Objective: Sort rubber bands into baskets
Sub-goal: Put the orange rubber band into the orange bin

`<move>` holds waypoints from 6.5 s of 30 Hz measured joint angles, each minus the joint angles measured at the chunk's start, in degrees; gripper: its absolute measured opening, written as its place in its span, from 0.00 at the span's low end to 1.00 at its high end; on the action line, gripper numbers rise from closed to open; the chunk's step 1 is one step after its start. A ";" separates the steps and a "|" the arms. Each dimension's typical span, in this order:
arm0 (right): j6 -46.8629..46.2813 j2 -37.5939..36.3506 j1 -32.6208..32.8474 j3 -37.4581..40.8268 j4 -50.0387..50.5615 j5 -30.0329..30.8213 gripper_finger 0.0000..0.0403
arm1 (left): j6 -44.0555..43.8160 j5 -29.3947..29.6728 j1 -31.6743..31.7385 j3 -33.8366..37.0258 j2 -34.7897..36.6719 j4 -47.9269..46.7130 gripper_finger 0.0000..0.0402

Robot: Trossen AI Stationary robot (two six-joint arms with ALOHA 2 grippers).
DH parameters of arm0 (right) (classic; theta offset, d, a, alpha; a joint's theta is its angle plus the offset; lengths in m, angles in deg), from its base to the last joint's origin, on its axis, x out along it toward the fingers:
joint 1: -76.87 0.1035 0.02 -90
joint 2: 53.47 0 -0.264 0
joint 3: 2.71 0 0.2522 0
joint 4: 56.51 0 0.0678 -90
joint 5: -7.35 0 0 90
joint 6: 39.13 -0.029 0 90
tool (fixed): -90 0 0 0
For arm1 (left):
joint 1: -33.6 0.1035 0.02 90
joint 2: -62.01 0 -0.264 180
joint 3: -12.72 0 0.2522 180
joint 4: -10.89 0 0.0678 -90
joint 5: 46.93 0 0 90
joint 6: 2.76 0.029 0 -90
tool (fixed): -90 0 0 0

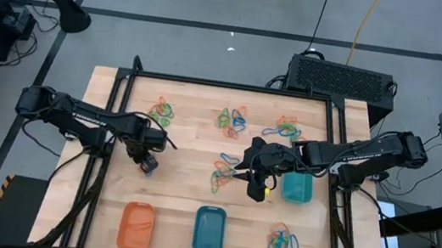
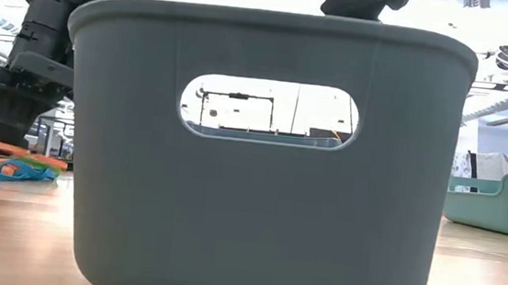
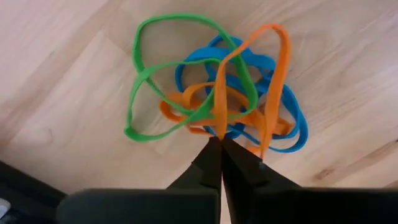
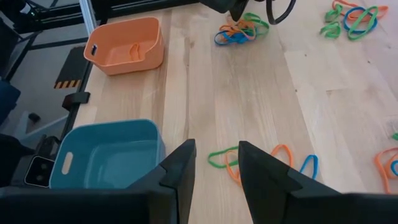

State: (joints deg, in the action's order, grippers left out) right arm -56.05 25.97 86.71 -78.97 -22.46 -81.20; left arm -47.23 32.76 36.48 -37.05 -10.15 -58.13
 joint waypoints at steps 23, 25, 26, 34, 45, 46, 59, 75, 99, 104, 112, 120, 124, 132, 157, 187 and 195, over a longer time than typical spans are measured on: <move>1.34 0.00 0.02 0.02 1.51 0.00 0.28 | -8.29 -12.78 -20.35 -9.07 9.79 1.34 0.00; 1.39 0.00 0.01 0.02 1.38 0.00 0.28 | -11.63 -12.87 -24.97 -9.07 9.51 4.63 0.00; 1.65 0.00 0.00 0.02 1.38 0.00 0.28 | -13.15 -12.87 -27.24 -9.07 9.28 6.80 0.00; 5.75 0.00 -0.05 0.02 1.11 0.04 0.28 | -22.08 -7.42 -39.06 -9.09 4.81 18.96 0.00; 7.35 0.00 -0.11 0.02 0.89 0.52 0.28 | -22.72 -7.78 -42.66 -9.05 -4.18 24.15 0.05; 7.34 0.00 -0.11 0.02 0.87 0.52 0.28 | -22.53 -7.78 -42.66 -9.05 -4.40 24.35 0.06; 7.13 0.00 -0.11 0.02 0.70 0.50 0.28 | -20.50 -8.44 -42.59 -9.05 -2.83 22.16 0.28; 1.73 0.00 -0.11 0.02 0.61 0.46 0.28 | 3.75 5.36 -29.44 -9.05 9.51 21.65 0.28; -33.36 0.00 5.34 0.02 19.05 0.35 0.28 | 49.31 -6.19 13.02 -20.63 -25.74 43.47 0.28; -35.87 0.00 7.84 0.02 19.87 0.39 0.28 | 58.26 -2.52 14.86 -32.07 -35.46 43.14 0.28; -39.59 0.00 12.38 0.02 19.93 4.99 0.28 | 67.35 0.86 16.50 -41.49 -44.53 37.90 0.28; -41.99 0.00 16.07 0.02 22.04 8.10 0.28 | 67.86 3.58 16.98 -42.24 -46.05 36.69 0.28; -42.48 0.00 17.10 0.02 23.25 10.66 0.28 | 67.89 4.01 16.98 -42.25 -46.05 36.28 0.28; -42.46 0.00 17.27 0.02 23.36 10.97 0.28 | 67.06 4.77 16.77 -42.25 -45.89 30.86 0.28; -45.67 0.00 18.37 0.02 22.59 10.87 0.28 | 65.81 4.74 14.56 -42.95 -47.23 29.42 0.11; -43.86 -0.02 21.99 0.02 19.15 16.48 0.28 | 65.11 10.86 12.90 -46.62 -44.81 28.23 0.35; -46.57 -0.02 25.10 0.02 19.15 18.97 0.28 | 68.64 11.08 14.14 -46.62 -44.79 32.09 0.41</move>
State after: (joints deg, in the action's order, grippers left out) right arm -102.61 25.94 111.81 -78.95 -3.31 -62.23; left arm 21.41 43.84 50.62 -83.67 -54.94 -26.04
